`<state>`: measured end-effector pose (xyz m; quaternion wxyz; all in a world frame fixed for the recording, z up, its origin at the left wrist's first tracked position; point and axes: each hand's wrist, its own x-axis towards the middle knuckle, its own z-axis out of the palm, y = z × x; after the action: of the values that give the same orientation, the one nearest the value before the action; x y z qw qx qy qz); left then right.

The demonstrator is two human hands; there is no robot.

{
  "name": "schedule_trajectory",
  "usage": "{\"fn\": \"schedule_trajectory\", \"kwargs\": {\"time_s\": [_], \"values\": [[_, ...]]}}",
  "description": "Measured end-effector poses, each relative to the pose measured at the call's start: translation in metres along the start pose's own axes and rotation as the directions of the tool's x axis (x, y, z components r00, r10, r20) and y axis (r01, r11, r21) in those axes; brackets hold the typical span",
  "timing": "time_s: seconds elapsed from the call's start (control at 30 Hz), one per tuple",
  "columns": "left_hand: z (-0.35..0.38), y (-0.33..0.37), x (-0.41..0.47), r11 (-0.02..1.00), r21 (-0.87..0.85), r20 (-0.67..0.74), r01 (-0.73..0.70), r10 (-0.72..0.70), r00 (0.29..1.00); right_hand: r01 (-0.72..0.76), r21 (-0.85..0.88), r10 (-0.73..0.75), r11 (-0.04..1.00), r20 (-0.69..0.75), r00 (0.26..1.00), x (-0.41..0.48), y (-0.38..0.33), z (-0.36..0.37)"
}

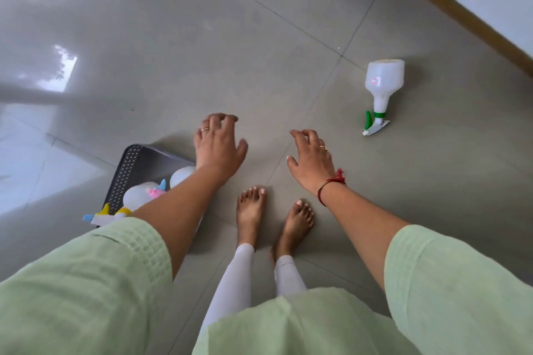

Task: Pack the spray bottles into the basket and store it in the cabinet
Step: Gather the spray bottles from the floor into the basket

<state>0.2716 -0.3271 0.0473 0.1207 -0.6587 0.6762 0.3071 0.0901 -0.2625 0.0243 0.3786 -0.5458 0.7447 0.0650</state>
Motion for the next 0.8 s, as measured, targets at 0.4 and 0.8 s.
{"fn": "schedule_trajectory", "kwargs": {"time_s": [0.4, 0.8], "values": [[0.115, 0.131, 0.023, 0.965, -0.148, 0.251, -0.215, 0.247, 0.936, -0.303, -0.086, 0.28, 0.949, -0.208, 0.937, 0.043, 0.162, -0.018], [0.195, 0.115, 0.077, 0.956, -0.126, 0.218, -0.265, 0.287, 0.933, -0.519, 0.593, 0.726, 0.616, -0.172, 0.665, 0.123, 0.234, 0.026]]}}
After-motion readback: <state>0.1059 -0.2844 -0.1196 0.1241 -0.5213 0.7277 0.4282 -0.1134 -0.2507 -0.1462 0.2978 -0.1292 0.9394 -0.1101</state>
